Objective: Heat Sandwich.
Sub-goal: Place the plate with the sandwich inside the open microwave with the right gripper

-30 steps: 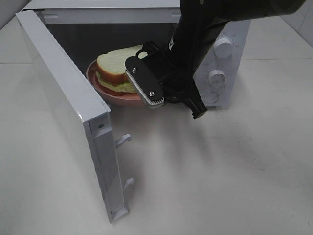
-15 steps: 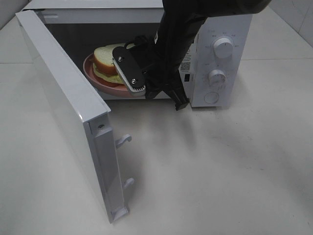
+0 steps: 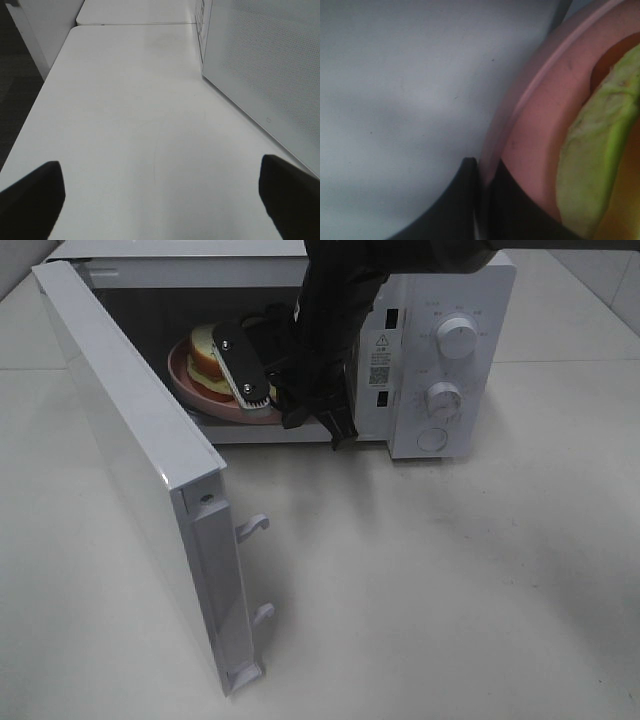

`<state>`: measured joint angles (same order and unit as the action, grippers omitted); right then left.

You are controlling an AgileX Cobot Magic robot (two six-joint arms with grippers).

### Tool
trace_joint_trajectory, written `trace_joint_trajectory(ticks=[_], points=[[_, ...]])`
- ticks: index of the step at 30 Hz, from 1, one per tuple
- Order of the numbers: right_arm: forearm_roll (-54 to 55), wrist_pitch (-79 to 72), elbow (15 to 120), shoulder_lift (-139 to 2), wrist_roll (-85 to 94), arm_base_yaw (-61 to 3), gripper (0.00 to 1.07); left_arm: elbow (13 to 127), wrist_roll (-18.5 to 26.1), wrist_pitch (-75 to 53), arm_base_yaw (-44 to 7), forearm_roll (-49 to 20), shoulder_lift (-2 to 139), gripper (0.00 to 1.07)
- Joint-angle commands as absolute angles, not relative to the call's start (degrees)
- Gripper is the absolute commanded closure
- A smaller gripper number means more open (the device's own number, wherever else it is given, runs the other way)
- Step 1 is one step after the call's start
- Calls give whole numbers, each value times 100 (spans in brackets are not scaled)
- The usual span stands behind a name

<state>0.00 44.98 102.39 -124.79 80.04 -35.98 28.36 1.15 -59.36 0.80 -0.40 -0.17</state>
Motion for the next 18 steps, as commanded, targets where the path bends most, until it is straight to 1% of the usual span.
trace_joint_trajectory(ticks=[1,8,18], points=[[-40,4418,10514,-12634,7890,-3610,107,2825,103,-5896,97,-74,-172,3],[-160,4418,10892,-12949,7672,-3604,107,2825,103,-5896,97,-74,-172,3],[-166,4360,11087,-13138,7632,-3524,106,2825,103,-5896,97,-74,-172,3]])
